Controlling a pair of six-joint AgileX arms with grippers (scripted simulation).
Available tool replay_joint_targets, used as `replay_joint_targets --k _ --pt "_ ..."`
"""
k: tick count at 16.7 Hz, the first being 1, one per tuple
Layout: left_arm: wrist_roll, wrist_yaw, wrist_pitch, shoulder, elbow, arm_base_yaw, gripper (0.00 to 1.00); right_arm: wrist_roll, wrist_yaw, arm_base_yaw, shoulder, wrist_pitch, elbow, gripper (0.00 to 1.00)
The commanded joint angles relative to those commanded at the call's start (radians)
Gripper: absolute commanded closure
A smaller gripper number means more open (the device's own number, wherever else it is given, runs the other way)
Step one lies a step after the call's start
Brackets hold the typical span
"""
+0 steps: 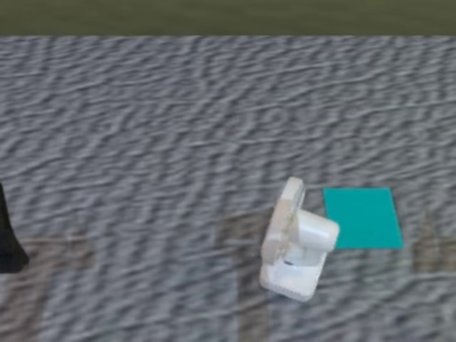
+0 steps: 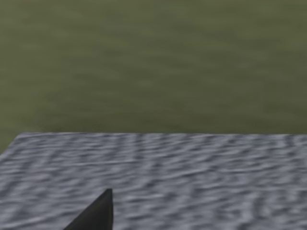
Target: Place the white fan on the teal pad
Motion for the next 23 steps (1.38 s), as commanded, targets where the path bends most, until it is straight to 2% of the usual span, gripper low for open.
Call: replay_joint_targets --k 4,8,12,23 --pt "0.000 0.000 0.000 0.000 0.000 0.000 0.00 0.021 -0.001 0.015 0.031 -0.029 0.028 0.00" --pt "0.000 0.000 0.000 0.000 0.000 0.000 0.00 0.139 0.000 0.095 0.219 -0.197 0.209 0.00" --pt "0.000 0.000 0.000 0.000 0.000 0.000 0.00 0.328 0.002 0.218 0.560 -0.443 0.525 0.00" --pt "0.000 0.000 0.000 0.000 0.000 0.000 0.00 0.917 0.003 0.598 1.673 -1.150 1.576 0.00"
